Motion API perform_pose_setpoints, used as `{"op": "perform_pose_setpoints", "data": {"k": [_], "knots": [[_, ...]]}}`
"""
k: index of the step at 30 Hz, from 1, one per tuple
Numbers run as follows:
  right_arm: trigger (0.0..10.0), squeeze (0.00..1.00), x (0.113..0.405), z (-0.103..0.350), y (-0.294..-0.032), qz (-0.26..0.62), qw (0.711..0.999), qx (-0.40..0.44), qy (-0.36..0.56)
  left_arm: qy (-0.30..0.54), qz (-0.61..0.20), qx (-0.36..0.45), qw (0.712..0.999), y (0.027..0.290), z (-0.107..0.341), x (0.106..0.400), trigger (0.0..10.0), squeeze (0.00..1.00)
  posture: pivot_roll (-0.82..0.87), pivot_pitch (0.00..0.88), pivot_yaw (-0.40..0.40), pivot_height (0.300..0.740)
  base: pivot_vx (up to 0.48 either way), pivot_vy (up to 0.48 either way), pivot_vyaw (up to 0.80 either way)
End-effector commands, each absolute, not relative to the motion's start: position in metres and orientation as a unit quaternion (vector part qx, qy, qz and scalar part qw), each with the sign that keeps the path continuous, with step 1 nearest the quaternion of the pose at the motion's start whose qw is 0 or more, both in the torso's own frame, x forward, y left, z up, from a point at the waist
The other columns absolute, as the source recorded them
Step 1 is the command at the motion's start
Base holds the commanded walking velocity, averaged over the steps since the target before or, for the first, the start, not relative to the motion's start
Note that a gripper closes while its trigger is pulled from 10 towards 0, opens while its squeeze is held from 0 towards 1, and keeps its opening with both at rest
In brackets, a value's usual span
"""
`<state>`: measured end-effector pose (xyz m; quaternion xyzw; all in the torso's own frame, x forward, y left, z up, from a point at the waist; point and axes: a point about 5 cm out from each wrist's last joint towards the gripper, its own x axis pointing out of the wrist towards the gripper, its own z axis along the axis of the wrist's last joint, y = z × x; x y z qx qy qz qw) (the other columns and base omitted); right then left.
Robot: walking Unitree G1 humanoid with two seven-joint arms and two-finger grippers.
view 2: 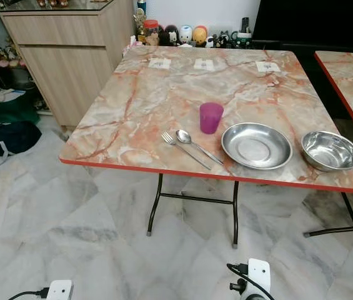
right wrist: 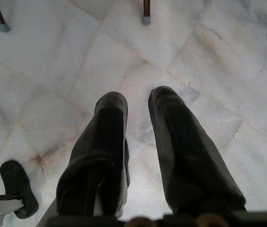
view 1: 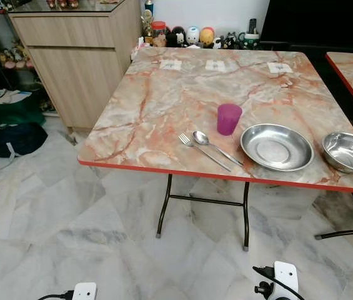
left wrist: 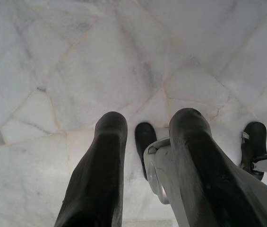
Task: Setting the table
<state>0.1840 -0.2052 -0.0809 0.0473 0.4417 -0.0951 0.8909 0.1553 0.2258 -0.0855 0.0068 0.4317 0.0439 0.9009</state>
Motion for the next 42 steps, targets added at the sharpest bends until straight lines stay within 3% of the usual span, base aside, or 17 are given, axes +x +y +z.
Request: {"op": "perform_pose_setpoints", "data": {"k": [1, 17, 18, 28, 42], "knots": [[10.0, 0.0, 0.176, -0.087, -0.194, -0.108, 0.881, 0.101, 0.45, 0.477, 0.027, 0.016, 0.878, 0.217, -0.086, 0.168, 10.0, 0.0, -0.07, 0.0, 0.03, 0.74, 0.0, 0.0, 0.0], [10.0, 0.0, 0.176, -0.087, -0.194, -0.107, 0.88, 0.098, 0.453, 0.477, 0.027, 0.015, 0.878, 0.216, -0.086, 0.169, 10.0, 0.0, -0.07, 0.0, 0.029, 0.74, 0.0, 0.0, 0.0], [10.0, 0.0, 0.176, -0.086, -0.193, -0.104, 0.882, 0.108, 0.446, 0.48, 0.03, 0.01, 0.877, 0.218, -0.089, 0.159, 10.0, 0.0, -0.07, 0.0, 0.027, 0.74, 0.0, 0.0, 0.0], [10.0, 0.0, 0.177, -0.086, -0.194, -0.105, 0.884, 0.114, 0.442, 0.478, 0.017, 0.015, 0.878, 0.201, -0.089, 0.168, 10.0, 0.0, -0.07, 0.0, 0.024, 0.74, 0.0, 0.0, 0.0], [10.0, 0.0, 0.177, -0.086, -0.194, -0.105, 0.884, 0.114, 0.442, 0.471, 0.023, 0.02, 0.881, 0.207, -0.083, 0.179, 10.0, 0.0, -0.07, 0.0, 0.024, 0.74, 0.0, -0.283, -0.33]]}}
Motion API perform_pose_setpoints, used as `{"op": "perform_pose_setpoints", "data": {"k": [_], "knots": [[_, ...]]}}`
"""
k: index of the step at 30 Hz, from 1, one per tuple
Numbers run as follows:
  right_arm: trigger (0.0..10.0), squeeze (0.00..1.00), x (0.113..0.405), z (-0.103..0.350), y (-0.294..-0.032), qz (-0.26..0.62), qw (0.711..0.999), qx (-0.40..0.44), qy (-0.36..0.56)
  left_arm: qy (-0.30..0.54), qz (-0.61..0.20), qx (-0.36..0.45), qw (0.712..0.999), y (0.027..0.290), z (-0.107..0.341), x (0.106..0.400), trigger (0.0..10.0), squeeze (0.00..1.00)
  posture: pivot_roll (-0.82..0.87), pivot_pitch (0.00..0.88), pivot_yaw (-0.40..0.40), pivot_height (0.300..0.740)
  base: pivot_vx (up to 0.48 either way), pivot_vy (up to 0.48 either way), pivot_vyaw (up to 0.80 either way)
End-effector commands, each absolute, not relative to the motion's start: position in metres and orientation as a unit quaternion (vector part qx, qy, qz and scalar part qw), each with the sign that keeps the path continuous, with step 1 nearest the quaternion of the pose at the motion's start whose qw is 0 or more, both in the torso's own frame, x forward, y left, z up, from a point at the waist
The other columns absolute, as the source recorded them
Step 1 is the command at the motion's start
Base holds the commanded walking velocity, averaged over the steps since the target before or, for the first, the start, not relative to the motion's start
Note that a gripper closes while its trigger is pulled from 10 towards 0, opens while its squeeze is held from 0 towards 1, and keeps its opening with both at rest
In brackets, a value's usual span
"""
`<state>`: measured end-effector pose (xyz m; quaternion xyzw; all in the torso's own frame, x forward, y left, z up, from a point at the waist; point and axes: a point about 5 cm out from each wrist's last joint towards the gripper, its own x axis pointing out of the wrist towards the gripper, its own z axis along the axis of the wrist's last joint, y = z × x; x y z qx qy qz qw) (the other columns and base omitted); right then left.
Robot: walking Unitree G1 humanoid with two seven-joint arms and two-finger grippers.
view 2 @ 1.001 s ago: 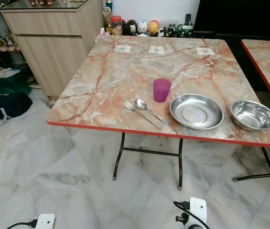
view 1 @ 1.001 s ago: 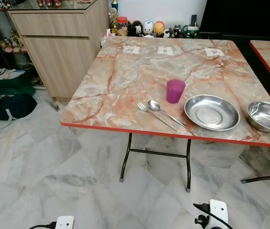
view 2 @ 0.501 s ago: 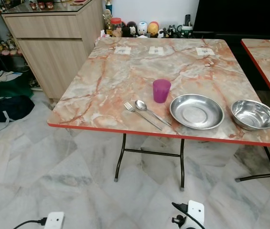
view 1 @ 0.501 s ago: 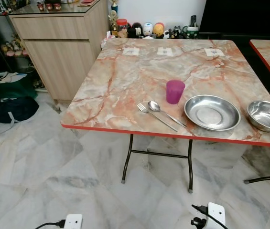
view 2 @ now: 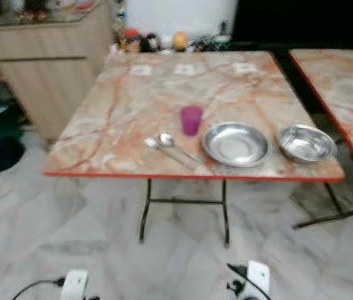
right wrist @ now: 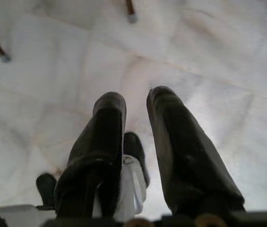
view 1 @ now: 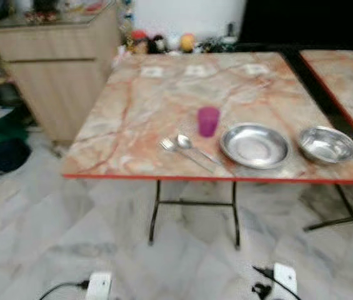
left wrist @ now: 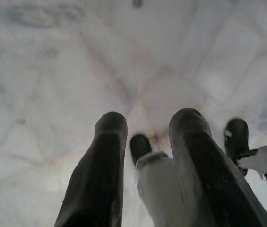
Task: Setting the table
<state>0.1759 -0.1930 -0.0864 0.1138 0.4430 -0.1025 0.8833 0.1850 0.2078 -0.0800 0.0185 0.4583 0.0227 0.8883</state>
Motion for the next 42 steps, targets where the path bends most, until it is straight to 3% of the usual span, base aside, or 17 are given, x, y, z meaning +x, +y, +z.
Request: {"op": "perform_pose_setpoints", "data": {"k": [1, 15, 16, 17, 19, 27, 34, 40, 41, 42], "knots": [[10.0, 0.0, 0.177, -0.086, -0.194, -0.104, 0.884, 0.114, 0.441, 0.471, 0.024, 0.02, 0.882, 0.208, -0.083, 0.18, 10.0, 0.0, -0.07, 0.0, 0.024, 0.74, 0.0, 0.0, 0.0], [10.0, 0.0, 0.189, -0.076, -0.193, -0.066, 0.921, 0.086, 0.374, 0.477, 0.026, 0.021, 0.878, 0.213, -0.085, 0.173, 10.0, 0.0, -0.09, 0.0, 0.028, 0.74, 0.0, 0.0, 0.0], [10.0, 0.0, 0.196, -0.072, -0.193, -0.059, 0.928, 0.086, 0.358, 0.477, 0.025, 0.023, 0.878, 0.213, -0.085, 0.172, 10.0, 0.0, -0.09, 0.0, 0.026, 0.74, 0.0, 0.0, 0.0], [10.0, 0.0, 0.228, -0.05, -0.196, -0.051, 0.951, 0.085, 0.294, 0.478, 0.023, 0.023, 0.878, 0.213, -0.085, 0.172, 10.0, 0.0, -0.1, 0.0, 0.022, 0.74, 0.0, 0.0, 0.0], [10.0, 0.0, 0.243, -0.037, -0.199, -0.049, 0.961, 0.085, 0.257, 0.478, 0.023, 0.022, 0.878, 0.214, -0.086, 0.171, 10.0, 0.0, -0.1, 0.0, 0.02, 0.74, 0.0, 0.0, 0.0], [10.0, 0.0, 0.231, -0.021, -0.214, -0.059, 0.986, 0.055, 0.147, 0.489, 0.019, 0.028, 0.871, 0.225, -0.09, 0.152, 10.0, 0.0, -0.13, 0.0, 0.029, 0.74, 0.0, 0.0, 0.0], [10.0, 0.0, 0.219, 0.001, -0.211, -0.057, 0.994, 0.051, 0.072, 0.483, 0.015, 0.03, 0.875, 0.217, -0.089, 0.16, 10.0, 0.0, -0.14, 0.0, 0.016, 0.74, 0.0, 0.0, 0.0], [10.0, 0.0, 0.23, 0.024, -0.21, -0.075, 0.996, 0.049, 0.027, 0.485, 0.014, 0.026, 0.874, 0.215, -0.09, 0.157, 10.0, 0.0, -0.14, 0.0, 0.013, 0.74, 0.0, 0.0, 0.0], [10.0, 0.99, 0.236, 0.031, -0.208, -0.071, 0.995, 0.065, 0.017, 0.486, 0.012, 0.026, 0.873, 0.215, -0.091, 0.157, 10.0, 0.0, -0.14, 0.0, 0.012, 0.74, 0.0, 0.0, 0.0], [10.0, 0.99, 0.237, 0.034, -0.208, -0.069, 0.995, 0.068, 0.014, 0.487, 0.011, 0.026, 0.873, 0.215, -0.091, 0.157, 10.0, 0.0, -0.14, 0.0, 0.011, 0.74, 0.0, 0.0, 0.0]]}}
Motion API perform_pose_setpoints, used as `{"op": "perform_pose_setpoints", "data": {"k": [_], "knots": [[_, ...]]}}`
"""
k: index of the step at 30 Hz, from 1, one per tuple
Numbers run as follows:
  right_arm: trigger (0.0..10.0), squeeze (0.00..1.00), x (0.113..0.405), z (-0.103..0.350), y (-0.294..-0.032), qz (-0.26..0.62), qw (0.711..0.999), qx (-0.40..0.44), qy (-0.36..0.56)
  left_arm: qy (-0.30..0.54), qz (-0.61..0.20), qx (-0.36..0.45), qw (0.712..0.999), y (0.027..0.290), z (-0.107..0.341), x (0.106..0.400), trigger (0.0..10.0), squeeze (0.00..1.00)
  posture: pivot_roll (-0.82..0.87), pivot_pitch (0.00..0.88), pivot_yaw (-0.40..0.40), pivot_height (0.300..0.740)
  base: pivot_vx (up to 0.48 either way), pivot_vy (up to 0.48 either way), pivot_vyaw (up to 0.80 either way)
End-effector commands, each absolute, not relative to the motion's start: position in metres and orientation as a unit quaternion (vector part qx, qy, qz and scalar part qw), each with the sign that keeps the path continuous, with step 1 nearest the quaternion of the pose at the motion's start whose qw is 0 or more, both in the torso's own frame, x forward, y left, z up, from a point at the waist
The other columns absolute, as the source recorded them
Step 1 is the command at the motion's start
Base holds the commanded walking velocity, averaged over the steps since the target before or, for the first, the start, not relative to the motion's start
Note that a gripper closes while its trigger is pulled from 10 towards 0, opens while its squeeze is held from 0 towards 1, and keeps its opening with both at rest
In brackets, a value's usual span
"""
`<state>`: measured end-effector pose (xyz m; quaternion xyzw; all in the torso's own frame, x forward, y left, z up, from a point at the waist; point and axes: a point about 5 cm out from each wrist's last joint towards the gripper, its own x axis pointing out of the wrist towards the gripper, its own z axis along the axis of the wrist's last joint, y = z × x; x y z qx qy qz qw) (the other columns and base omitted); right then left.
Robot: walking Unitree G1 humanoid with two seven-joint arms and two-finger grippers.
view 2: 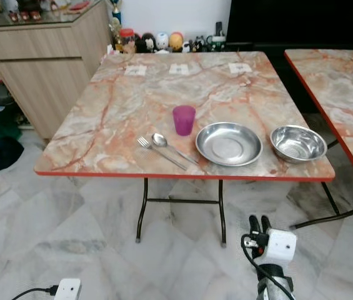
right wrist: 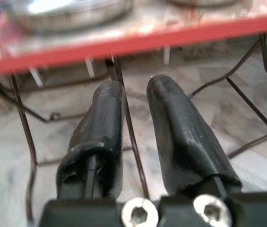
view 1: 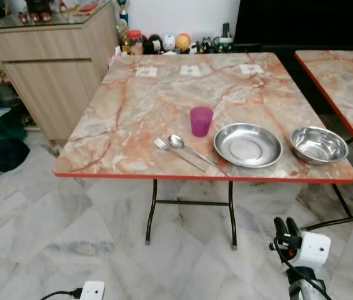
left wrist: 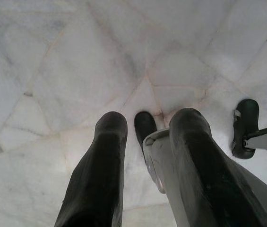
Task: Setting the table
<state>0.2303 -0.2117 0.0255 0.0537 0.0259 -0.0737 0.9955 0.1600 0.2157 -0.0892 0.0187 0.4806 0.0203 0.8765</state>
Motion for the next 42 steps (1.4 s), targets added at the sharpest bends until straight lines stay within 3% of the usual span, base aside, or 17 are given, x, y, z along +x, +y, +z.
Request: {"op": "perform_pose_setpoints", "data": {"k": [1, 17, 18, 24, 30, 42], "knots": [[10.0, 1.0, 0.237, 0.035, -0.207, -0.067, 0.995, 0.07, 0.013, 0.487, 0.011, 0.026, 0.873, 0.215, -0.091, 0.157, 10.0, 0.0, -0.14, 0.0, 0.011, 0.74, 0.0, 0.0, 0.0], [10.0, 1.0, 0.26, 0.059, -0.214, -0.091, 0.993, 0.079, -0.001, 0.482, 0.037, 0.005, 0.876, 0.224, -0.089, 0.156, 10.0, 0.0, -0.11, 0.0, -0.008, 0.74, 0.0, 0.0, 0.0], [10.0, 0.0, 0.262, 0.061, -0.213, -0.089, 0.993, 0.078, 0.001, 0.48, 0.038, 0.002, 0.876, 0.225, -0.088, 0.158, 10.0, 0.0, -0.11, 0.0, -0.008, 0.74, 0.0, 0.0, 0.0], [10.0, 0.0, 0.266, 0.063, -0.215, -0.101, 0.991, 0.089, 0.008, 0.476, 0.042, -0.003, 0.878, 0.225, -0.087, 0.159, 10.0, 0.0, -0.11, 0.0, -0.011, 0.74, 0.134, 0.0, 0.0], [10.0, 0.0, 0.269, 0.062, -0.217, -0.106, 0.99, 0.091, 0.016, 0.476, 0.042, -0.005, 0.879, 0.223, -0.088, 0.16, 10.0, 0.0, -0.1, 0.0, -0.012, 0.74, 0.276, 0.0, -0.69], [10.0, 0.0, 0.274, 0.069, -0.206, -0.09, 0.992, 0.089, 0.003, 0.475, 0.037, -0.012, 0.879, 0.209, -0.09, 0.162, 10.0, 0.0, -0.1, 0.0, -0.015, 0.74, 0.277, 0.0, 0.0]]}}
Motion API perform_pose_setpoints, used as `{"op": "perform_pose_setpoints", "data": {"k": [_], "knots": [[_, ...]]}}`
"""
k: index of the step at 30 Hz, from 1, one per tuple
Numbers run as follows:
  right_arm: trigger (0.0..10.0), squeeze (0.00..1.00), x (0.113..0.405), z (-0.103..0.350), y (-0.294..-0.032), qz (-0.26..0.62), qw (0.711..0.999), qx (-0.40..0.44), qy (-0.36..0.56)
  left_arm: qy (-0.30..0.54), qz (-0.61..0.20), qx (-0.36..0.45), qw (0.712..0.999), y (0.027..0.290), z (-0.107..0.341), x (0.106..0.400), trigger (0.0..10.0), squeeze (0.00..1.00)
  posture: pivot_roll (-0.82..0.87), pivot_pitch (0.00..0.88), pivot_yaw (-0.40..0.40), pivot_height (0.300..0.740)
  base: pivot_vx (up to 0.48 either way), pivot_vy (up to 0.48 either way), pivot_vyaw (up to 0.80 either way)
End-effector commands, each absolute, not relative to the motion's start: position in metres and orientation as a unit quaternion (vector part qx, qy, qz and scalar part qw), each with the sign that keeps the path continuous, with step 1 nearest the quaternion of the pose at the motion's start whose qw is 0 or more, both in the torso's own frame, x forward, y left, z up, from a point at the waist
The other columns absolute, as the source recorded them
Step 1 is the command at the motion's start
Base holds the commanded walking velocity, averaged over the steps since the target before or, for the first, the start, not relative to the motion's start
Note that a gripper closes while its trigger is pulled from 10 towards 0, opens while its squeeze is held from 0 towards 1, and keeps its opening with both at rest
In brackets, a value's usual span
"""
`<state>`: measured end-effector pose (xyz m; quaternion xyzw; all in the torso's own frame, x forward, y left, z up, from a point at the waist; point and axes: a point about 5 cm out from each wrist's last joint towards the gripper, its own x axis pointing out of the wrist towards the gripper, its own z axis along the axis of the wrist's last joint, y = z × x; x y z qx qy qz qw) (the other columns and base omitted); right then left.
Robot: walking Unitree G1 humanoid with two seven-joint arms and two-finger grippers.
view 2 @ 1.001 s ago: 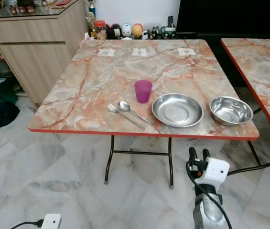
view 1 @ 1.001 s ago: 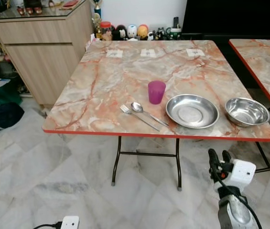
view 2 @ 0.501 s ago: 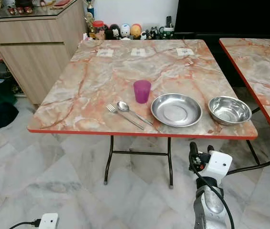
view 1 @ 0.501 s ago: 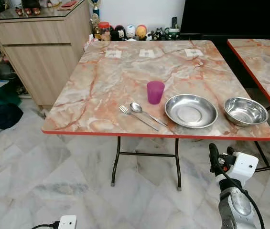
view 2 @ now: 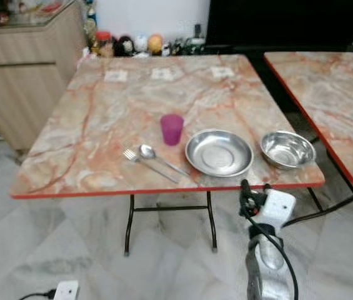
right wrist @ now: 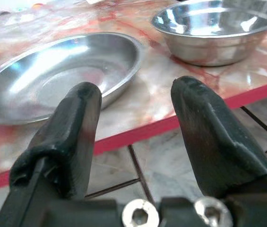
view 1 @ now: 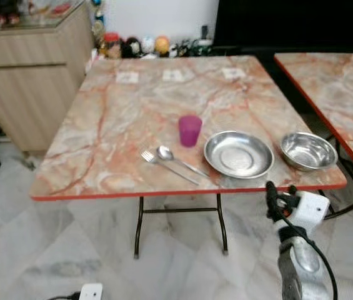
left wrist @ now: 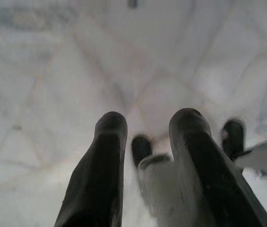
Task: Setting the table
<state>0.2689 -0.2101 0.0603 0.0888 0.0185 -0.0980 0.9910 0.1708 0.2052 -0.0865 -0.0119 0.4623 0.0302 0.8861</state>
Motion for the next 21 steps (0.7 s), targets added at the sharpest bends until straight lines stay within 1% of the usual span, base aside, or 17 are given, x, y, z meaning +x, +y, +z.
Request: {"op": "perform_pose_setpoints", "data": {"k": [1, 4, 11, 14, 18, 21], "knots": [[10.0, 0.0, 0.274, 0.07, -0.206, -0.089, 0.992, 0.09, 0.001, 0.475, 0.037, -0.011, 0.879, 0.208, -0.09, 0.163, 10.0, 0.0, -0.1, 0.0, -0.016, 0.74, 0.281, 0.0, 0.0], [10.0, 0.0, 0.274, 0.072, -0.206, -0.092, 0.991, 0.092, -0.006, 0.473, 0.037, -0.01, 0.88, 0.208, -0.089, 0.164, 10.0, 0.0, -0.1, 0.0, -0.015, 0.74, 0.261, 0.0, 0.0], [10.0, 0.0, 0.271, 0.074, -0.203, -0.098, 0.991, 0.09, -0.015, 0.474, 0.039, -0.007, 0.88, 0.211, -0.09, 0.161, 10.0, 0.0, -0.1, 0.0, -0.015, 0.74, 0.0, 0.0, 0.0], [10.0, 0.0, 0.264, 0.078, -0.21, -0.128, 0.985, 0.108, -0.025, 0.477, 0.044, -0.006, 0.878, 0.221, -0.091, 0.152, 10.0, 0.0, -0.1, 0.0, -0.017, 0.74, 0.0, 0.0, 0.0], [10.0, 0.0, 0.257, 0.079, -0.213, -0.137, 0.985, 0.106, -0.019, 0.48, 0.05, -0.004, 0.876, 0.231, -0.091, 0.145, 10.0, 0.0, -0.1, 0.0, -0.016, 0.74, 0.0, 0.0, 0.0], [10.0, 0.0, 0.254, 0.077, -0.215, -0.147, 0.981, 0.126, -0.013, 0.482, 0.05, -0.003, 0.875, 0.234, -0.091, 0.142, 10.0, 0.0, -0.11, 0.0, -0.012, 0.74, 0.0, 0.0, -0.71]]}}
